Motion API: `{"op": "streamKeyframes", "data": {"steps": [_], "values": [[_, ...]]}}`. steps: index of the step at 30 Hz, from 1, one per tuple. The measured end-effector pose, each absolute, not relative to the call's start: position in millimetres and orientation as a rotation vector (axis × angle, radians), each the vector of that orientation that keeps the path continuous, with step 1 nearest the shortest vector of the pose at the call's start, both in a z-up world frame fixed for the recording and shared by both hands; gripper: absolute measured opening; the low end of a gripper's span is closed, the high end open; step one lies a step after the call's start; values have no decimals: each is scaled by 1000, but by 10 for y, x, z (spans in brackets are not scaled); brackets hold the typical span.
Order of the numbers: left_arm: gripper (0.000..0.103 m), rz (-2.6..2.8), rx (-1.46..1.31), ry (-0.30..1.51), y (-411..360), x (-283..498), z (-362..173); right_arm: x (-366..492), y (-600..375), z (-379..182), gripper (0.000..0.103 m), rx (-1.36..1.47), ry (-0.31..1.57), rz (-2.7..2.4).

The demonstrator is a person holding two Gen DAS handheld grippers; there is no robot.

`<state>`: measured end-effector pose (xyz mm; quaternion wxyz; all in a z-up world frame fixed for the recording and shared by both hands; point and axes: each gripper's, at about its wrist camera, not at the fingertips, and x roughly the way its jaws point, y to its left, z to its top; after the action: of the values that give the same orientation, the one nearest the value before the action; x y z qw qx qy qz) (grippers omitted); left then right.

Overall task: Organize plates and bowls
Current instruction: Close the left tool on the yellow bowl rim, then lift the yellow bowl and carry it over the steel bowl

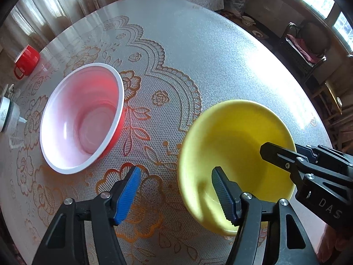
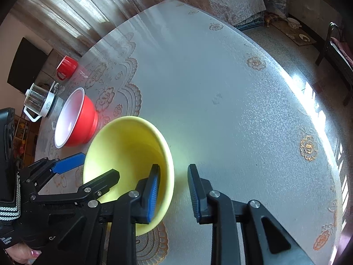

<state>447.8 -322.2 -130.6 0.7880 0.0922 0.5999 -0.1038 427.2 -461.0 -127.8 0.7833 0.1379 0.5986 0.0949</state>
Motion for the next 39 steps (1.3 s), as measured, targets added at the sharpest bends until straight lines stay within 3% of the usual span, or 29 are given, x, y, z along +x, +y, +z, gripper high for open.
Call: {"op": "streamKeyframes", "data": {"steps": [9, 18, 39], "values": [[18, -301, 144, 1288, -3309, 4459, -1390, 4279, -4545, -1303, 11, 298, 1301, 220], [16, -334, 157, 1250, -3397, 4292, -1231, 4183, -4551, -1210, 9, 284, 1281, 198], [16, -357, 158, 1059, -3081, 3353, -488, 3314, -4407, -409, 9, 286, 1116, 201]]}}
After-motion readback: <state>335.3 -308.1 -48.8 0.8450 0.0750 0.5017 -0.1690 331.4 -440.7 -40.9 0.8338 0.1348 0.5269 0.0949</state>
